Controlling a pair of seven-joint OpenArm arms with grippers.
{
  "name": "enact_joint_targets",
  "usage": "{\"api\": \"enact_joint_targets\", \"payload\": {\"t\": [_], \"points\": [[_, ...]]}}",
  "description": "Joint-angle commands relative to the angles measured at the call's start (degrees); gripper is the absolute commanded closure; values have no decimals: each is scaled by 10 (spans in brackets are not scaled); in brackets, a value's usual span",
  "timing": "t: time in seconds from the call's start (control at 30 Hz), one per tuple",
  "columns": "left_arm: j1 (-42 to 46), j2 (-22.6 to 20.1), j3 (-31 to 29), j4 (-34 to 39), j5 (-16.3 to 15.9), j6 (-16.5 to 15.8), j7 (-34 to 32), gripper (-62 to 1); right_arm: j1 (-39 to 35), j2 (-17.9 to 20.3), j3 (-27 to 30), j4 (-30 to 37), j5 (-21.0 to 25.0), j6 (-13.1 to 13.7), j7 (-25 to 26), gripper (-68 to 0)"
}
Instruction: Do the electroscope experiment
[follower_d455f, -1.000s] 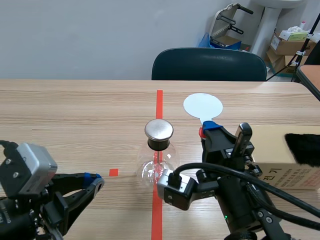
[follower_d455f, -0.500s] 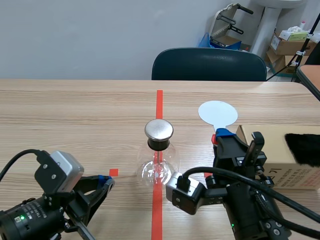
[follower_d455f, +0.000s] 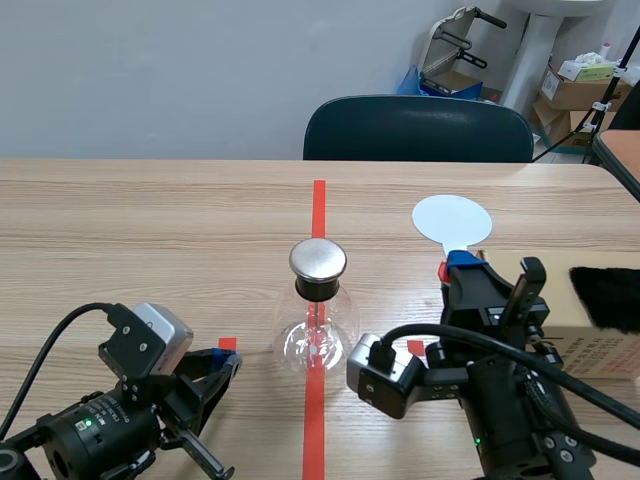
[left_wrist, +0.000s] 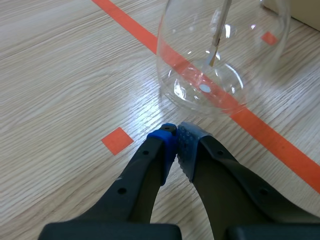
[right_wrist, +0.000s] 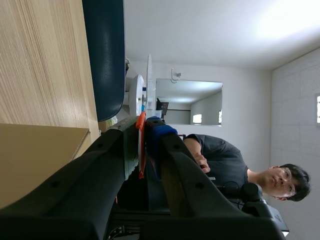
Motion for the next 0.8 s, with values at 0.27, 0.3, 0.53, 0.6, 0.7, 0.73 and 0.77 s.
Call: {"api": "enact_joint_targets", "payload": {"t": [0.27, 0.3, 0.53, 0.6, 0.7, 0.73, 0.77], "points": [[-14, 14, 1, -15, 14, 2, -13, -38, 6, 6, 1, 2, 0, -7, -6, -9], [-14, 14, 1, -15, 14, 2, -13, -38, 6, 6, 1, 2, 0, -7, -6, -9], [-14, 13, 1, -15, 14, 2, -6, -42, 6, 6, 1, 2, 0, -7, -6, -9], [-14, 13, 1, -15, 13, 2, -7, -42, 6, 6, 1, 2, 0, -7, -6, -9], [-14, 13, 1, -15, 13, 1, -7, -42, 6, 6, 1, 2, 0, -7, -5, -9], [-14, 13, 1, -15, 13, 1, -7, -42, 6, 6, 1, 2, 0, -7, -4, -9], [-14, 13, 1, -15, 13, 1, -7, -42, 6, 6, 1, 2, 0, -7, -4, -9]]}}
